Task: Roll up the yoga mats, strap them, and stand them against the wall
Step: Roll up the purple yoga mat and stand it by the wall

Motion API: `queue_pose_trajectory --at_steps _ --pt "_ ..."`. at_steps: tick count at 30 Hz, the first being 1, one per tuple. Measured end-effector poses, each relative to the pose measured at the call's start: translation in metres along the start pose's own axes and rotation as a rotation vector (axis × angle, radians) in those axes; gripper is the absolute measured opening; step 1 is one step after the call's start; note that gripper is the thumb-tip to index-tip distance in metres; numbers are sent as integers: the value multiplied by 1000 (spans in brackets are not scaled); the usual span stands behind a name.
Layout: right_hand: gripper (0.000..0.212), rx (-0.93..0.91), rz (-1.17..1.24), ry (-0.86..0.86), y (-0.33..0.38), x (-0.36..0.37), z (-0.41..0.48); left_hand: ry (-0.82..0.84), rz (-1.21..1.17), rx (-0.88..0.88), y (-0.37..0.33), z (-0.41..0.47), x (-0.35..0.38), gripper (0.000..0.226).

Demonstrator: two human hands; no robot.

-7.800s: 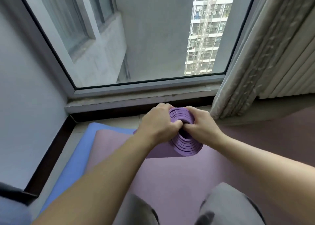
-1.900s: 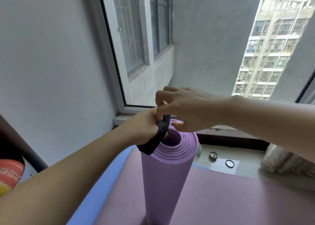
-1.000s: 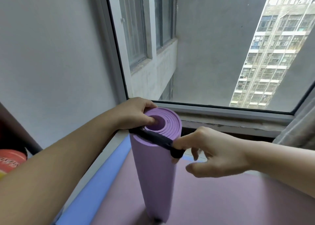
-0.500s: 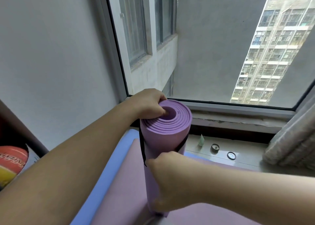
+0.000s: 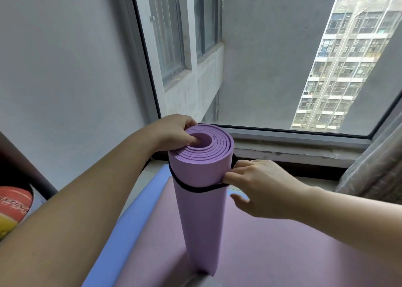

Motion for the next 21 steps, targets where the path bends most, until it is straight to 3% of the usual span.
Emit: queue_pose_trajectory --at_steps 9,15,21 --pt "32 21 34 -4 -22 -6 7 7 -2 8 3 -4 -1 36" --pt "22 -51 64 49 -45 -10 18 19 -41 0 5 -4 0 33" --pt "30 -105 212 156 -12 9 11 -41 -62 -26 0 2 1 30"
Point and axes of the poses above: each hand's wrist, its own z-axis towards the middle knuckle, its own x-axis out of the palm, y = z × x, the point moved 5 cm from there along z, towards the middle knuckle, and after that the axes turned 13 degrees about z, right-handed, at the moved point
